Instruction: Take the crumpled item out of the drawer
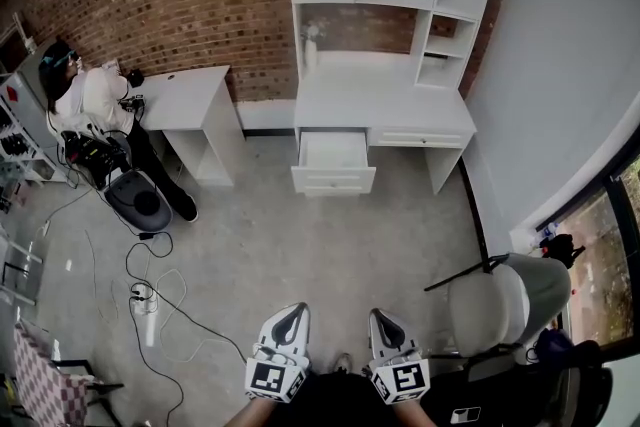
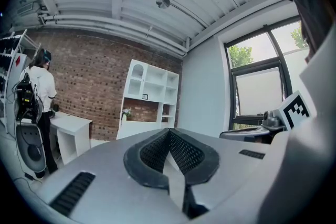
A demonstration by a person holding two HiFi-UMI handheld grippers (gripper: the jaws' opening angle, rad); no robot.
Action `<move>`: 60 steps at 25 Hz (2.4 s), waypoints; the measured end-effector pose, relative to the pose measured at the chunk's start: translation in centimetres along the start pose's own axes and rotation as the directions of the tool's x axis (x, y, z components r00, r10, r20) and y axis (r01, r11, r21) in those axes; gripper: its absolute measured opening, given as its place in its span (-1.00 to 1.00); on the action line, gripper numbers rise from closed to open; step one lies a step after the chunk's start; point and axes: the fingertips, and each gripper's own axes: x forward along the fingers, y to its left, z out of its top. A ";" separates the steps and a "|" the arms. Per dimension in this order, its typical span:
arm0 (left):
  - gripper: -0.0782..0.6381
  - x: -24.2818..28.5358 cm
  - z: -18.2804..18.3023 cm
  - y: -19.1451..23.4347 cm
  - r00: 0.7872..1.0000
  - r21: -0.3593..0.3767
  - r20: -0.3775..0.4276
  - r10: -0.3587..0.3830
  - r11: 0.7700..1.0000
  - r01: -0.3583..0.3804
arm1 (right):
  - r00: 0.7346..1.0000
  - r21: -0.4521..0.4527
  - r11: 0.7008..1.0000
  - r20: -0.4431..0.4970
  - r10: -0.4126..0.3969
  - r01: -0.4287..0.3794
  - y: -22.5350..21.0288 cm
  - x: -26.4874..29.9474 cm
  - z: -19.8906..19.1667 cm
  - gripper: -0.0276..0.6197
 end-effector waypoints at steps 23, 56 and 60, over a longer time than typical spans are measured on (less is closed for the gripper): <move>-0.72 21.6 -2.7 9.8 0.997 -0.031 -0.068 -0.019 0.999 0.017 | 1.000 0.020 1.000 -0.026 -0.007 0.007 -12.7 20.6 0.1 -0.88; -0.72 68.5 -6.7 25.9 0.952 0.024 -0.294 -0.090 0.995 0.102 | 0.988 0.031 1.000 -0.153 0.001 0.003 -40.0 61.6 2.5 -0.88; -0.72 73.9 -11.5 27.1 0.919 0.017 -0.383 -0.099 0.993 0.114 | 0.984 0.056 0.998 -0.177 0.004 0.006 -43.1 64.4 2.1 -0.88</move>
